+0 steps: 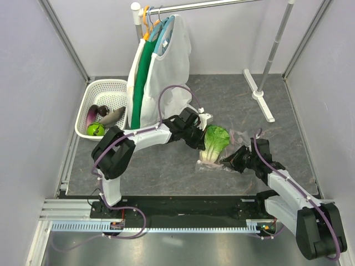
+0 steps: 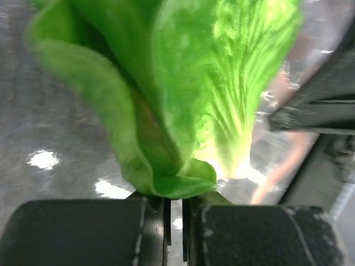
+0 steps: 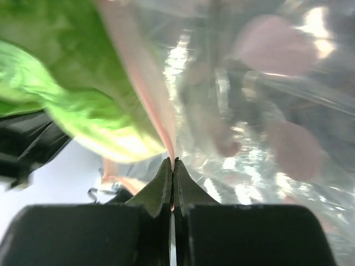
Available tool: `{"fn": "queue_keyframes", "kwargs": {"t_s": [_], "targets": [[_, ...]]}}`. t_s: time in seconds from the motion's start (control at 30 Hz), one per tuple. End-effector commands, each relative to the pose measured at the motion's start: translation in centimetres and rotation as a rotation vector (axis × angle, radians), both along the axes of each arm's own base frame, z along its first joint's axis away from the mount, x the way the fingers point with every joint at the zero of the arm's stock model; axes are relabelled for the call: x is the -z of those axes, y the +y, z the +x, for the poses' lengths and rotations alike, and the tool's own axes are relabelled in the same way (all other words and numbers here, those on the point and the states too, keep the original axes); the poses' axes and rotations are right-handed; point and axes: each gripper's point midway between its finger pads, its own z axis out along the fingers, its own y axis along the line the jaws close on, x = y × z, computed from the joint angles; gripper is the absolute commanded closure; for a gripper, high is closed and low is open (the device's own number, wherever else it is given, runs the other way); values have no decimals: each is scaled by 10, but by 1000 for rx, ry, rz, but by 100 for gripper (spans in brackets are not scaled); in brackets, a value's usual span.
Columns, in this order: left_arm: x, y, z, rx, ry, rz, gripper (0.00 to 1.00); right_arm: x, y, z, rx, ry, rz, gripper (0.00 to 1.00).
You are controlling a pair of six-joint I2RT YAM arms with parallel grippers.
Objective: Place the food in the zip-top bag and seal the zipper
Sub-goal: Place the fake vegetable in the zipper food storage bag.
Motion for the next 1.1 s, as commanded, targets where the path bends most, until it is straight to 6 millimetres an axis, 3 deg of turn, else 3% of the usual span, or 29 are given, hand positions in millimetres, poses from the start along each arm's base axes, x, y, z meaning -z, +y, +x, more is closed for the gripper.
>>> {"fn": "queue_keyframes", "kwargs": {"t_s": [0.0,0.17,0.27,0.37,0.47,0.53,0.57,0.6,0.63,0.7,0.77,0.93,1.07], "targets": [[-8,19,28,-6,-323,192,98,-46,19,4,-111,-85,104,100],[-4,24,8,99,-428,255,98,-77,23,16,-107,-174,149,100],[-16,23,1,161,-522,257,98,-87,28,21,-111,-209,195,100],[-29,18,-13,257,-598,247,98,-80,25,26,-76,-199,190,100],[-38,13,-42,395,-624,221,98,-65,23,30,-48,-173,176,100],[-45,6,-59,482,-601,190,86,-58,22,29,-48,-163,166,100],[-39,12,-64,496,-558,219,78,-50,20,26,-42,-149,155,100],[-38,14,-65,495,-537,226,61,-42,18,22,-45,-126,132,100],[-42,13,-65,488,-518,227,52,-32,13,18,-36,-102,92,100],[-44,19,-65,455,-461,226,41,-21,9,9,-44,-69,63,100],[-59,22,-62,408,-445,193,32,-11,5,3,-37,-44,33,100],[-105,40,-36,198,-378,85,25,-1,-1,-4,-37,-18,-10,100],[-98,55,-21,91,-273,132,43,0,-2,-4,-39,-17,-16,100]]}}
